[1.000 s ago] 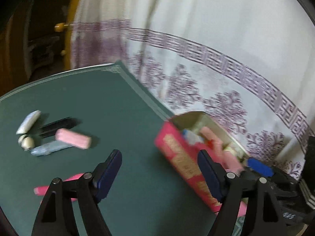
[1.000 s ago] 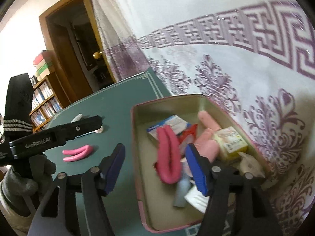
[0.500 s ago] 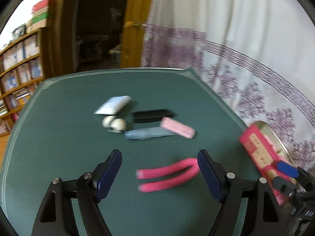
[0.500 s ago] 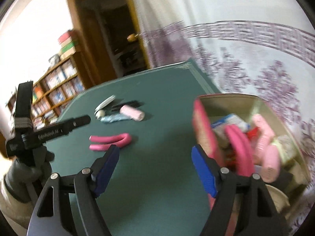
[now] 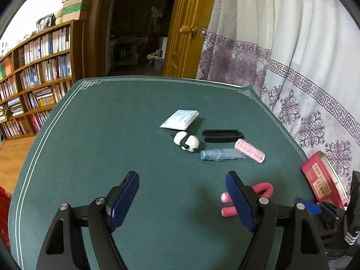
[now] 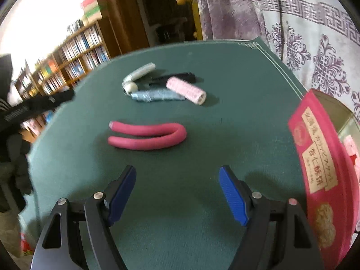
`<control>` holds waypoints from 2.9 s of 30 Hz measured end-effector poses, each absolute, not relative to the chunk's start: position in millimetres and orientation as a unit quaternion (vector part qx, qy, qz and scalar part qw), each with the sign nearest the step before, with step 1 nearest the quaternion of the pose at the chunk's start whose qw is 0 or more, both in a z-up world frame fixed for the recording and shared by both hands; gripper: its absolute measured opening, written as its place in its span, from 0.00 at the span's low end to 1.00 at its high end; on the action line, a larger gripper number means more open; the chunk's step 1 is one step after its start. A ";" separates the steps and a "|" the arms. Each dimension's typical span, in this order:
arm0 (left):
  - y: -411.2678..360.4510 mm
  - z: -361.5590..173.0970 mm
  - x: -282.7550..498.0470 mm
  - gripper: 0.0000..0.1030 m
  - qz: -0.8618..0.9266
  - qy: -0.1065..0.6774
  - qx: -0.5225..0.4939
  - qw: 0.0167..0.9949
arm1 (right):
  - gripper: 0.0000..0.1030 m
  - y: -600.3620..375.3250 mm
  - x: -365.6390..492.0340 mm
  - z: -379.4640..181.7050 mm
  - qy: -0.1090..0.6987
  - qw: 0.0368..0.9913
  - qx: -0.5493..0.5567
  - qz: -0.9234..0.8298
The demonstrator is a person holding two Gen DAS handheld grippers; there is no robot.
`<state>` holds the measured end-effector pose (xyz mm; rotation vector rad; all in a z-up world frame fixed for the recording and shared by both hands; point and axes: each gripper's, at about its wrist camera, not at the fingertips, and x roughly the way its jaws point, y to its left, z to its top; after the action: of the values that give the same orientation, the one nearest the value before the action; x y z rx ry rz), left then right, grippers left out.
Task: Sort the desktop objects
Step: 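Grasp the long pink foam curler at its bend with the right tool, then hold the foam curler in the right tool while the left grasps the white-and-black round toy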
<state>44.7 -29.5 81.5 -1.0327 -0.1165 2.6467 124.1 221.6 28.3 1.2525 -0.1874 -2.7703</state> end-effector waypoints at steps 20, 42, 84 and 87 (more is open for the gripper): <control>-47.6 52.5 19.7 0.78 0.906 -0.063 -0.395 0.140 | 0.78 175.0 59.2 8.1 0.073 0.065 0.422 -0.901; -50.3 45.7 10.8 0.78 0.898 -0.066 -0.409 0.145 | 0.78 193.4 7.2 19.3 -0.004 0.180 0.427 -0.886; -26.9 92.4 -24.7 0.78 0.936 0.026 -0.343 0.075 | 0.35 208.1 105.7 11.9 -0.043 0.083 0.431 -0.898; -12.7 84.4 -39.0 0.78 0.930 0.013 -0.358 0.089 | 0.35 216.3 114.6 10.5 -0.057 0.088 0.427 -0.898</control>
<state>-39.0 -12.7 84.4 -1.0636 0.0394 2.7650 114.6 216.3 10.5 1.2719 -0.1699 -2.6738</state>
